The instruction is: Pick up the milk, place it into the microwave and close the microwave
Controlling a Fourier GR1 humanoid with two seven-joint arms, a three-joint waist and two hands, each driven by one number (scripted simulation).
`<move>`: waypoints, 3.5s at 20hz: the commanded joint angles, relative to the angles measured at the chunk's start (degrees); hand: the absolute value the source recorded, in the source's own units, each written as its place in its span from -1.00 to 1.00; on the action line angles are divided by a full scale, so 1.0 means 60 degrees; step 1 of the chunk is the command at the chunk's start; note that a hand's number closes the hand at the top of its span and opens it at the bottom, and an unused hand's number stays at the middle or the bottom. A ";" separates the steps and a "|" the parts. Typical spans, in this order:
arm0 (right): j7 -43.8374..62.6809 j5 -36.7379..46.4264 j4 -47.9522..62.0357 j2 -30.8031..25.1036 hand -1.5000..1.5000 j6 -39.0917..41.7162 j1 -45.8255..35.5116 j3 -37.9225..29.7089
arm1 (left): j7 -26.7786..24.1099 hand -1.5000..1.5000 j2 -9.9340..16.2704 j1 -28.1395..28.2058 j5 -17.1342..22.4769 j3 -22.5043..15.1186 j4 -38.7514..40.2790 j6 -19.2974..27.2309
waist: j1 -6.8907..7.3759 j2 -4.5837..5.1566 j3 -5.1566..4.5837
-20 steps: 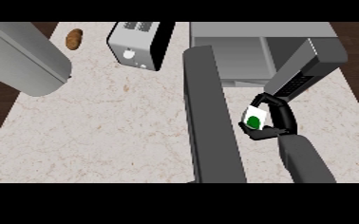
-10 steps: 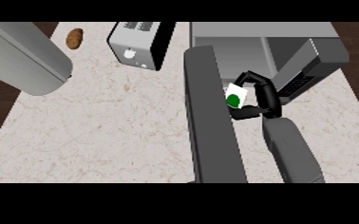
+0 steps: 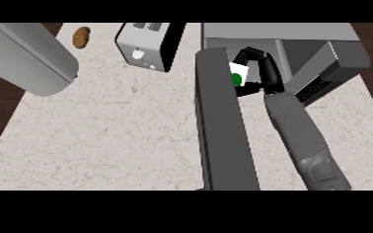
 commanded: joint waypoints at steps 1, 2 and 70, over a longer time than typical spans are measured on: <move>0.0318 0.0444 0.1452 0.0185 1.00 -0.1137 -0.1145 -0.0135 | -0.0222 -1.00 0.0267 -0.0084 0.0097 0.0204 0.0474 -0.0344 | 0.0162 0.0053 0.0002; 0.0288 0.0612 0.1701 0.0047 1.00 -0.1323 -0.1376 -0.0104 | 0.0008 -1.00 -0.0236 -0.0136 -0.0219 -0.0260 -0.0288 0.0061 | 0.0191 0.0072 0.0008; -0.2585 -0.0600 0.4315 -0.0644 -1.00 0.1222 -0.1101 -0.2388 | -0.0096 1.00 -0.0309 -0.1578 -0.1822 -0.3365 0.1216 -0.1524 | 0.0194 0.0109 0.0027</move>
